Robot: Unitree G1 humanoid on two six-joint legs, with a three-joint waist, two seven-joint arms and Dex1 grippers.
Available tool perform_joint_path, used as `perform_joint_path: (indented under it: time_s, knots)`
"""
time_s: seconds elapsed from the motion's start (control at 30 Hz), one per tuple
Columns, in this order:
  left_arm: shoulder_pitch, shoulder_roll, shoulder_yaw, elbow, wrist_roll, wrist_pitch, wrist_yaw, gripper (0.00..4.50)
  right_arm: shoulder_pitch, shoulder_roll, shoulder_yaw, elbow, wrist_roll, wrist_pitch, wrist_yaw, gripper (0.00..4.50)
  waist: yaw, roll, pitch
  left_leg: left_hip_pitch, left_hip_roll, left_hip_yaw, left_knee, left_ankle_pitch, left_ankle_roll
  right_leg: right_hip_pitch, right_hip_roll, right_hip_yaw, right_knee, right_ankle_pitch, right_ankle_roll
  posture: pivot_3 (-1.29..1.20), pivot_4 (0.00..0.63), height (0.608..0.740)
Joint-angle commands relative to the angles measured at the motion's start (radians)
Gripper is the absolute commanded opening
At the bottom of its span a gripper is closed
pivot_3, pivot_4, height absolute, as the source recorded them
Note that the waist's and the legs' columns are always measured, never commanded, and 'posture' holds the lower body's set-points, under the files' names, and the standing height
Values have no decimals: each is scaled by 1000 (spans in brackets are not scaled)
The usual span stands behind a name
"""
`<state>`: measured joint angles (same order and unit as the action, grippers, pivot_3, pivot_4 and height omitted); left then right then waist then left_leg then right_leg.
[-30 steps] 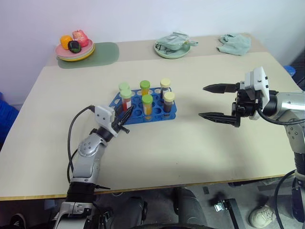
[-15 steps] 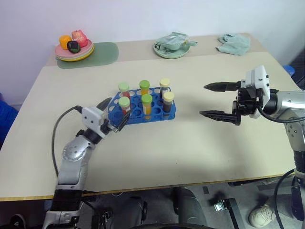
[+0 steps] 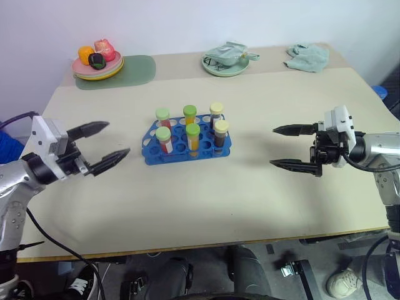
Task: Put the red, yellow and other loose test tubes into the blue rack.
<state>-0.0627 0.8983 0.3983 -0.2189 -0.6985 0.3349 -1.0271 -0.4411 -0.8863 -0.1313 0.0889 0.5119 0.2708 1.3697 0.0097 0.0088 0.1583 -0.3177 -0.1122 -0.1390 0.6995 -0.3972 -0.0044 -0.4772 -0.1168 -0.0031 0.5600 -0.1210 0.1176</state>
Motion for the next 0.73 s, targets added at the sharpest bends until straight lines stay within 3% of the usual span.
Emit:
perform_joint_path:
  time_s: [0.03, 0.23, 0.47, 0.73]
  knots:
    - [-5, 69, 34, -15, -44, 60, -83, 4477, -8, -38, -42, 45, -23, -59, 23, 4500, 2, 0, 0, 0, 0, 0, 0, 0, 0, 0, 0, 0, 0, 0, 0, 0, 150, 740]
    - [-24, 112, 19, 17, -37, 81, -171, 4477, -10, -105, -50, 132, -39, -81, 78, 4500, -1, 1, 1, 0, 0, 1, -1, 0, 0, 0, 0, 0, 0, 0, 0, 0, 150, 740]
    - [-124, 59, -48, 60, 12, 60, -152, 4477, 11, -119, -70, 133, -44, -91, 76, 4500, 0, 1, 1, 0, 0, 1, 0, 0, 0, 0, 0, 0, 0, 0, 0, 0, 150, 740]
    - [-141, 0, -68, 67, 44, 33, -142, 4477, -17, -130, -67, 130, -54, -77, 71, 4500, 0, 1, 1, 0, 0, 1, 0, 0, 0, -1, 0, 0, 0, 0, 0, 0, 150, 740]
